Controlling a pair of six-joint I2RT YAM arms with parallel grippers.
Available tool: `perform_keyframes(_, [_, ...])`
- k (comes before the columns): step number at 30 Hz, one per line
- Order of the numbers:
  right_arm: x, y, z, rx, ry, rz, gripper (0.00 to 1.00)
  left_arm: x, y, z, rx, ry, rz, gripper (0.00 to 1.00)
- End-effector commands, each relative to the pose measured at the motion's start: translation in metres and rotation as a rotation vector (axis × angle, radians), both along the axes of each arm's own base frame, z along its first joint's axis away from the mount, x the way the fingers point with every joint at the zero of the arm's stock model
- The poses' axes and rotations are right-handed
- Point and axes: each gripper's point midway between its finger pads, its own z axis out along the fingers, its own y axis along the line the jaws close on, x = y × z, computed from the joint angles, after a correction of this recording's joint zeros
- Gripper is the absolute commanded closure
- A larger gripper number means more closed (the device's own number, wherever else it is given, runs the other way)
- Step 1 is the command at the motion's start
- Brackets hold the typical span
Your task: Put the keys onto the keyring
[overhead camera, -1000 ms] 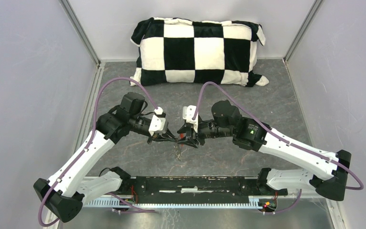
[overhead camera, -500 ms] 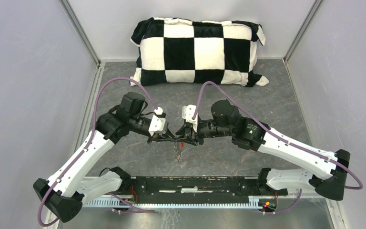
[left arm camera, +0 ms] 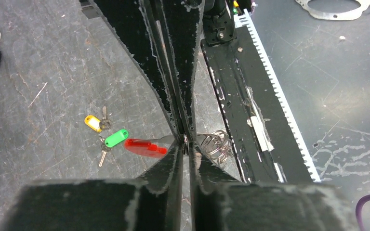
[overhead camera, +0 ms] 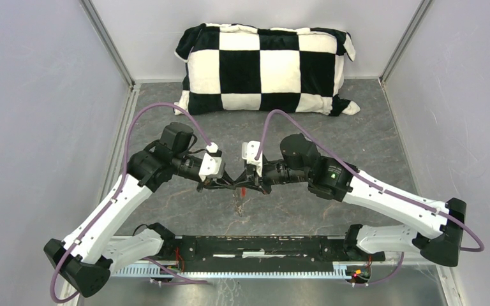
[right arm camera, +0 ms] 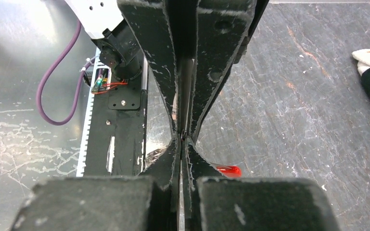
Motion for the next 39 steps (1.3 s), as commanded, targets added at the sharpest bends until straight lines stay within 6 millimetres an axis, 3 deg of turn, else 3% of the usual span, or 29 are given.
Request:
perform_keyframes(1, [0.007,-0.002,0.031,0.154,-0.045,-0.051,1.00,-0.006,-0.004,0.030,-0.076,-0.056,-0.044,0.75])
perform_keyframes(5, [0.003,-0.012,0.051,0.370,-0.010,-0.096,1.00,-0.008,-0.004,0.039,-0.083,0.001,-0.020,0.61])
perform_keyframes(10, [-0.010,-0.022,0.068,0.571,0.040,-0.079,1.00,-0.020,-0.008,0.051,-0.145,0.148,0.007,0.60])
perform_keyframes(17, [-0.024,-0.042,0.083,0.795,0.051,-0.041,1.00,-0.011,-0.012,0.053,-0.208,0.189,0.098,0.61])
perform_keyframes(30, [-0.027,-0.043,0.081,0.888,0.083,-0.023,0.99,-0.010,-0.019,0.068,-0.247,0.213,0.064,0.69])
perform_keyframes(39, [-0.016,-0.039,0.081,0.913,0.074,-0.096,0.99,-0.026,-0.017,0.073,-0.250,0.250,-0.022,0.66])
